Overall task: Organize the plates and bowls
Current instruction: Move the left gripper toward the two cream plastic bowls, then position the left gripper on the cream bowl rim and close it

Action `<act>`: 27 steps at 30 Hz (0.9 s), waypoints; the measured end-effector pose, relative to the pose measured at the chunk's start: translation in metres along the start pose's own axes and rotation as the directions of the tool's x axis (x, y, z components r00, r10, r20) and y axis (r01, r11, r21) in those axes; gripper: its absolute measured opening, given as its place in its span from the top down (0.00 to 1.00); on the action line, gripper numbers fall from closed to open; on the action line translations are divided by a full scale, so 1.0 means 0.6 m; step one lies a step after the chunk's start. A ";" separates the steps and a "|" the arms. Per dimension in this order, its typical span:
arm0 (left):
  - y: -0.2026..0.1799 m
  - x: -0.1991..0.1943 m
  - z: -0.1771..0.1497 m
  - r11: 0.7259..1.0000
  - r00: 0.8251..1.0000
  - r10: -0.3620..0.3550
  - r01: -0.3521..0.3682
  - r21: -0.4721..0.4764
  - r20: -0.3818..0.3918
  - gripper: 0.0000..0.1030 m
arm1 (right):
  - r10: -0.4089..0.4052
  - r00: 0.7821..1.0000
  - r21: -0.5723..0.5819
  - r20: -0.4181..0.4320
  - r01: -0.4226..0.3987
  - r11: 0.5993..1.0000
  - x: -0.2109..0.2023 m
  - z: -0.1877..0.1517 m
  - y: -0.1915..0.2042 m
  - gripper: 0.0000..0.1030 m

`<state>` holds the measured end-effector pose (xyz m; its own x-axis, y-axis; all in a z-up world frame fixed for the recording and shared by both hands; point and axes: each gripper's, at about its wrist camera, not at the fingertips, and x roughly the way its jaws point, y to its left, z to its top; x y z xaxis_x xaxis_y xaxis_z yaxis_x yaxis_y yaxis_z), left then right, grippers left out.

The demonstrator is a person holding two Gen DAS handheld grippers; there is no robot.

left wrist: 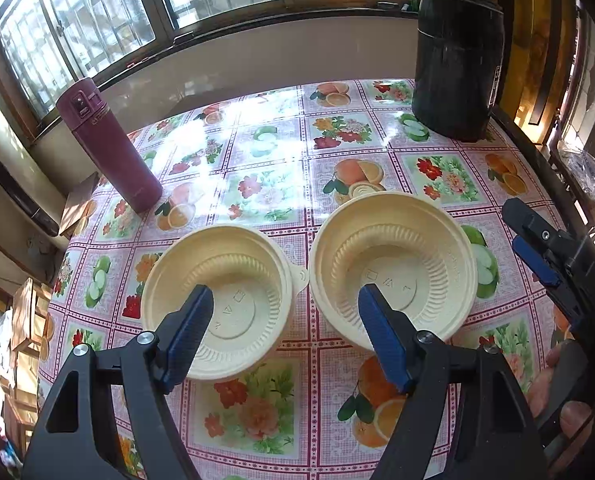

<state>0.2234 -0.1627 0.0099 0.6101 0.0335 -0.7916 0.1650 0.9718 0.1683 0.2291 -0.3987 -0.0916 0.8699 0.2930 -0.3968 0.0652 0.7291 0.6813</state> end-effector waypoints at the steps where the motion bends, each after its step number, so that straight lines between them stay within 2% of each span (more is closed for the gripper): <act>1: -0.004 0.004 0.002 1.000 1.000 0.003 -0.003 -0.004 0.005 0.27 | -0.001 1.000 -0.002 0.000 0.001 1.000 0.000 0.000 0.001 0.27; 4: -0.014 0.015 0.008 1.000 1.000 0.004 -0.004 -0.022 0.014 0.27 | 0.003 1.000 -0.014 -0.002 -0.003 1.000 0.000 0.000 0.006 0.27; 9: -0.020 0.035 0.009 0.994 0.999 -0.046 0.045 -0.101 -0.008 0.27 | 0.011 1.000 -0.029 -0.011 -0.011 1.000 0.002 0.004 0.013 0.27; 16: -0.020 0.053 -0.035 0.970 0.990 -0.131 0.120 -0.210 -0.042 0.27 | 0.024 0.999 -0.009 -0.044 -0.025 1.000 0.012 0.001 0.010 0.27; 19: -0.013 0.080 -0.047 0.942 0.972 -0.220 0.189 -0.277 -0.084 0.27 | 0.026 0.998 -0.007 -0.051 -0.027 1.000 0.015 -0.001 0.011 0.27; 22: -0.004 0.102 -0.043 0.929 0.959 -0.257 0.213 -0.303 -0.115 0.27 | 0.030 0.997 -0.002 -0.075 -0.030 1.000 0.025 -0.006 0.013 0.27; 24: 0.005 0.113 -0.041 0.907 0.938 -0.321 0.265 -0.327 -0.131 0.27 | 0.031 0.996 0.005 -0.089 -0.031 1.000 0.031 -0.009 0.011 0.28; 27: 0.024 0.117 -0.042 0.855 0.901 -0.414 0.338 -0.393 -0.126 0.27 | 0.035 0.995 0.013 -0.091 -0.034 0.999 0.032 -0.009 0.010 0.28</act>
<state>0.2487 -0.1403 -0.0580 0.3841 -0.3432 -0.8571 0.0431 0.9340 -0.3547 0.2435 -0.3854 -0.0984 0.8233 0.3733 -0.4275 0.0423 0.7108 0.7021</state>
